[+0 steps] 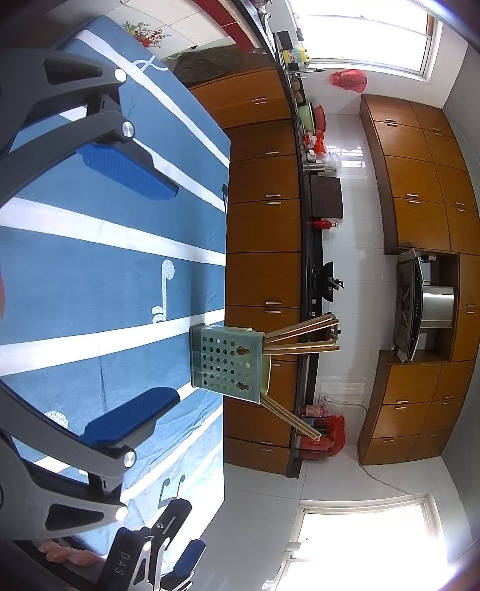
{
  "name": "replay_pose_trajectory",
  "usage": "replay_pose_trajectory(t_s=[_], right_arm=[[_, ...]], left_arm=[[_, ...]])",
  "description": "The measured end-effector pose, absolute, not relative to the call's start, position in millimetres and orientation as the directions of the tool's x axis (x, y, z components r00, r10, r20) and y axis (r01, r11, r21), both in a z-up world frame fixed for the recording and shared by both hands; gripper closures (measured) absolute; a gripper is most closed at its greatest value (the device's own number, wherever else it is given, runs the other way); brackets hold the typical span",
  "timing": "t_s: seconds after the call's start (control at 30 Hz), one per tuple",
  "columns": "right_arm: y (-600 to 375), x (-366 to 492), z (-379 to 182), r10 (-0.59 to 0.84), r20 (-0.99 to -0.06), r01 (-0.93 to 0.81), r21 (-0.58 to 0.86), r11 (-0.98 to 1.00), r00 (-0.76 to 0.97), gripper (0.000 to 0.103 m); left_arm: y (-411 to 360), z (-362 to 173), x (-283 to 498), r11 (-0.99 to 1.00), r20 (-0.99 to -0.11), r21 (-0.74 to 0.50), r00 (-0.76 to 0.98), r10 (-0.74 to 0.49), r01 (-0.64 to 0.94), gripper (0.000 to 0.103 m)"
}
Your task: Organize utensils
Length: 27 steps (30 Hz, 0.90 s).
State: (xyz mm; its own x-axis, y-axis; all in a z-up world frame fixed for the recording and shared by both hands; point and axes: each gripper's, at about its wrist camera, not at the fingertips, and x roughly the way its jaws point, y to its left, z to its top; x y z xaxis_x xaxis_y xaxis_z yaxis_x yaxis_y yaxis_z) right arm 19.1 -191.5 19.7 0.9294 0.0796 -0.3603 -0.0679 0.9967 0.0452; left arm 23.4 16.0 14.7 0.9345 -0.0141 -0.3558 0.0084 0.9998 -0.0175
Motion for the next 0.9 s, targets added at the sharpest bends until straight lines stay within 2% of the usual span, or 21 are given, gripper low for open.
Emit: replay_pose_trajectory(t_s=[0.9], right_arm=[[-192.8,19.5,19.6,0.082,-0.362,-0.064,0.060,0.996,0.928,0.002]], left_arm=[[12.4,9.7,23.3,1.000,-0.362,-0.018,0.932,-0.024,0.019,0.004]])
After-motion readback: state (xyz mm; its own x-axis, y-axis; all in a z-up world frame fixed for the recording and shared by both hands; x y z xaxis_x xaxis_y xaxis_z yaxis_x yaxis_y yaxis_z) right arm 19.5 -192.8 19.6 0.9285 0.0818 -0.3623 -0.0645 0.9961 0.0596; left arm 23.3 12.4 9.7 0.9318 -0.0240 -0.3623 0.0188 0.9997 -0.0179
